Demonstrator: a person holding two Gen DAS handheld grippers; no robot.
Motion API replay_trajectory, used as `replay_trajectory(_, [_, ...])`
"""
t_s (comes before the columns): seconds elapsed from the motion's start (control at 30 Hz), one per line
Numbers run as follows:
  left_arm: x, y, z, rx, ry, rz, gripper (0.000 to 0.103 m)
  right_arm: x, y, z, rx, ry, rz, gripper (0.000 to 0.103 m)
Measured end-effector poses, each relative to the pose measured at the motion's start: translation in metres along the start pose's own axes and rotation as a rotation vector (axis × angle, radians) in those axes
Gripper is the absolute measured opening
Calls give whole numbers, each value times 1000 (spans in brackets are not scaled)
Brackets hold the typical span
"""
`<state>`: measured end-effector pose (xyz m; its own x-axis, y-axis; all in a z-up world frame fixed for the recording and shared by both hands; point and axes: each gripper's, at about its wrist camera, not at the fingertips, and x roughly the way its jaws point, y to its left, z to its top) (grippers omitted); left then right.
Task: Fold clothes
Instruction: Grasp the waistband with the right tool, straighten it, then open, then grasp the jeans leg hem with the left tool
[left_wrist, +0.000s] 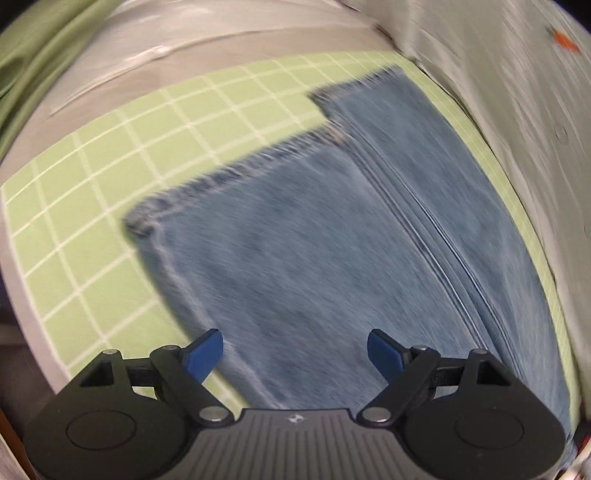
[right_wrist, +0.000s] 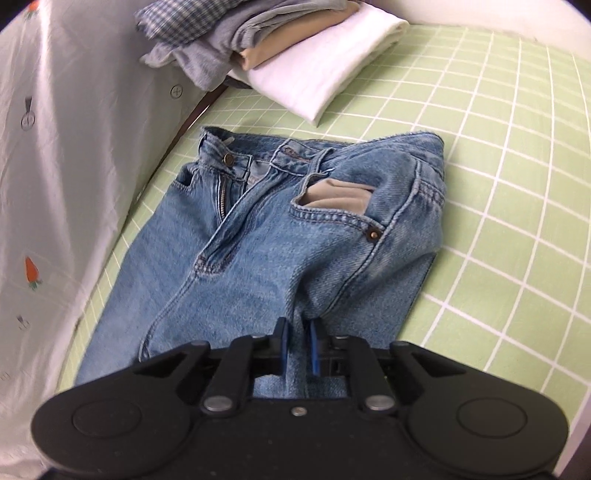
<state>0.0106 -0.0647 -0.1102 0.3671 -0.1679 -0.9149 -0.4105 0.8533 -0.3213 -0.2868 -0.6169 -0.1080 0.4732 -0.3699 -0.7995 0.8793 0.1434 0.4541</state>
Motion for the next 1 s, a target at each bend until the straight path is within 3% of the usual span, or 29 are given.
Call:
replay_trajectory(0.23, [7,37,12,-135,21,-57,87,2,7,2,-48,18,-45,13])
replay_trajectory(0.47, [6,45,12,-202,-25,-87,87,6,8,0,-59,29,-73,18])
replay_trajectory(0.57, [5,52,14,-273,-43,-106,87,10,3,-2,-39,26,-91,36])
replay_trajectory(0.63, [5,54,17,-303,-55,-106,89,12,-2,-3,-31,1,-114,61])
replay_trajectory(0.7, [5,53,20,-317,-66,-94,89,16,-7,-2,-13,-8,-123,77])
replay_trajectory(0.83, [7,47,27,-308,-86,-47,86,21,-12,2,30,-34,-105,91])
replay_trajectory(0.9, [7,46,29,-312,-93,-31,74,24,-11,7,26,-41,-119,92])
replay_trajectory(0.97, [7,44,32,-316,-100,-14,54,26,-9,10,20,-48,-130,91])
replay_trajectory(1.0, [8,43,34,-313,-99,-6,49,27,-10,12,15,-47,-122,78])
